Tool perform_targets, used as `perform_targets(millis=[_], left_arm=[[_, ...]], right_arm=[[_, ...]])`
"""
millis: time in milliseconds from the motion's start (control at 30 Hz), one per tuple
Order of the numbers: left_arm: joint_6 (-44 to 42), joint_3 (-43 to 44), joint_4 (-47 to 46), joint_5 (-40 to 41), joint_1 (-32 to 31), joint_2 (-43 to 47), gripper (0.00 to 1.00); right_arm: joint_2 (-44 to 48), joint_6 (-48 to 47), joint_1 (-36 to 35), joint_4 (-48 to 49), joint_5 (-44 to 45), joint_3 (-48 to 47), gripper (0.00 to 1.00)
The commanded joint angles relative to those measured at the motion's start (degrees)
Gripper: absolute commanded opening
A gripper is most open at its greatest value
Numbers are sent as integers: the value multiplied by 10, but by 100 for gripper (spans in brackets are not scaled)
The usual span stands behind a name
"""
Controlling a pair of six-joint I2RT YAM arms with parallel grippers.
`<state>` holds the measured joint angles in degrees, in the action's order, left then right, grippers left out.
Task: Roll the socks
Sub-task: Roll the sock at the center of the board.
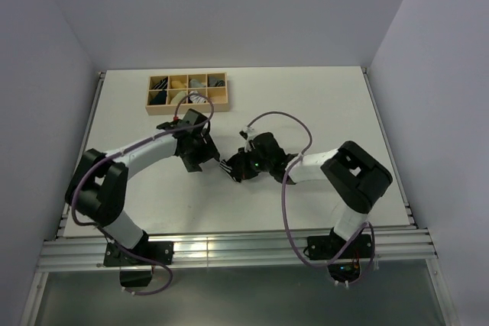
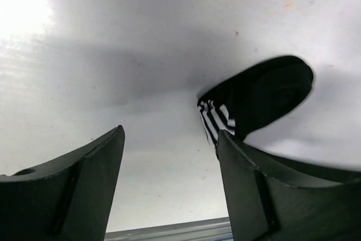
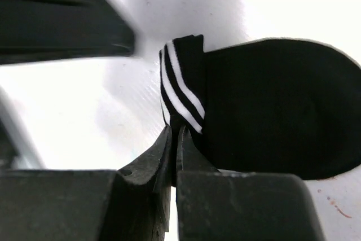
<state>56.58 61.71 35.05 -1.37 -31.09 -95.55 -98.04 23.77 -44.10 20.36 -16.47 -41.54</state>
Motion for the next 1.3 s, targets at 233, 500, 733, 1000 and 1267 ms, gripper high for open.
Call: perform_targets(millis=[233,500,733,1000,1267], left_arm=[[49,-74,-120,-26,-4,68,68],[49,-55,-139,-27,-34,20,66],[55,-51,-167,-31,-36,-11,65],[68,-66,-219,-44,-36,-23,63],[73,-80,-242,-42,-36,-24,63]], right_arm=[[-110,249,109,254,-248,82,0],[-157,295,148,279,-263,90,0],[-165,286,154,239,-244,91,0],[-176,295,165,238,-237,102,0],[-182,298,170,238,-235,103,0]])
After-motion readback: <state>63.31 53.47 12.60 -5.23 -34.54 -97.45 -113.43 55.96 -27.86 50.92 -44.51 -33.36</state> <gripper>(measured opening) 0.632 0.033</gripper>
